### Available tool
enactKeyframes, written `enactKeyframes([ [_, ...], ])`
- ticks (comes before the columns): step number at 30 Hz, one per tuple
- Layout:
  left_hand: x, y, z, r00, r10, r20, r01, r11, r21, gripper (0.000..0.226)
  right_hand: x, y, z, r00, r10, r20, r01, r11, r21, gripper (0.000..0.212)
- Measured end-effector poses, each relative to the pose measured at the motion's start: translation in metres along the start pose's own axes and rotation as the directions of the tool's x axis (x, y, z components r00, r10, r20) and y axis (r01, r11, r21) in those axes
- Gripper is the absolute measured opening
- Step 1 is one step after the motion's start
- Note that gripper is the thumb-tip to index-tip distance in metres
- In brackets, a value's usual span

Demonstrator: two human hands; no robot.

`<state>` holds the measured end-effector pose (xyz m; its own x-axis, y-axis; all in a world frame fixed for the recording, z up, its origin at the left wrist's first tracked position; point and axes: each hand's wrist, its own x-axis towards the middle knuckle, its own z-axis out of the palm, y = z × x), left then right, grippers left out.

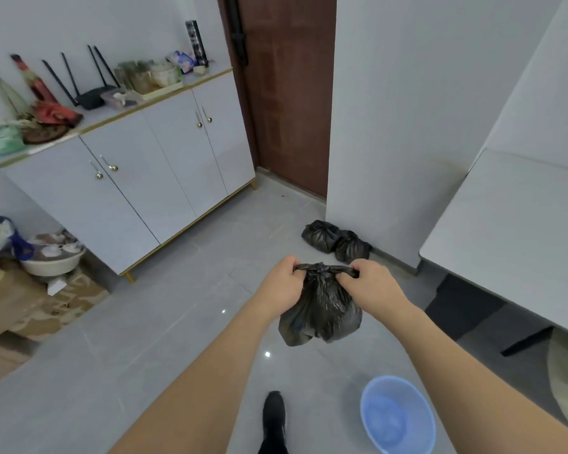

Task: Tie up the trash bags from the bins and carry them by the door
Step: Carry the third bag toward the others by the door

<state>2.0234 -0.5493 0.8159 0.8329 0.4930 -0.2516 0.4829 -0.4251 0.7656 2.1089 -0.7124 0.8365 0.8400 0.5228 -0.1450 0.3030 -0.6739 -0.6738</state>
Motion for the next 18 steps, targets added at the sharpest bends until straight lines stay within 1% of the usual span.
enactKeyframes([
  [2,0.048,0.0,-0.009,1.0,0.01,0.03,-0.01,1.0,0.006,0.015,0.04,-0.004,0.006,0.999,0.033,-0.007,-0.033,0.998,0.05,0.032],
  [6,0.144,0.008,-0.019,0.989,0.036,0.143,-0.041,0.999,0.026,0.015,0.113,-0.005,0.005,0.989,0.147,0.024,-0.149,0.98,0.134,0.029],
  [9,0.22,0.031,-0.014,0.978,0.068,0.199,-0.073,0.997,0.013,0.015,0.17,-0.001,-0.01,0.978,0.208,-0.018,-0.201,0.962,0.184,0.027],
  [11,0.264,0.048,0.0,0.966,0.078,0.246,-0.084,0.996,0.013,0.014,0.202,0.011,-0.019,0.967,0.252,-0.045,-0.238,0.95,0.204,0.026],
  [15,0.336,0.072,0.045,0.93,0.086,0.356,-0.108,0.993,0.042,0.014,0.262,0.057,-0.024,0.93,0.358,-0.081,-0.326,0.907,0.267,0.025],
  [18,0.385,0.082,0.073,0.918,0.03,0.394,-0.047,0.998,0.033,0.013,0.311,0.09,-0.024,0.918,0.39,-0.073,-0.347,0.879,0.327,0.022],
])
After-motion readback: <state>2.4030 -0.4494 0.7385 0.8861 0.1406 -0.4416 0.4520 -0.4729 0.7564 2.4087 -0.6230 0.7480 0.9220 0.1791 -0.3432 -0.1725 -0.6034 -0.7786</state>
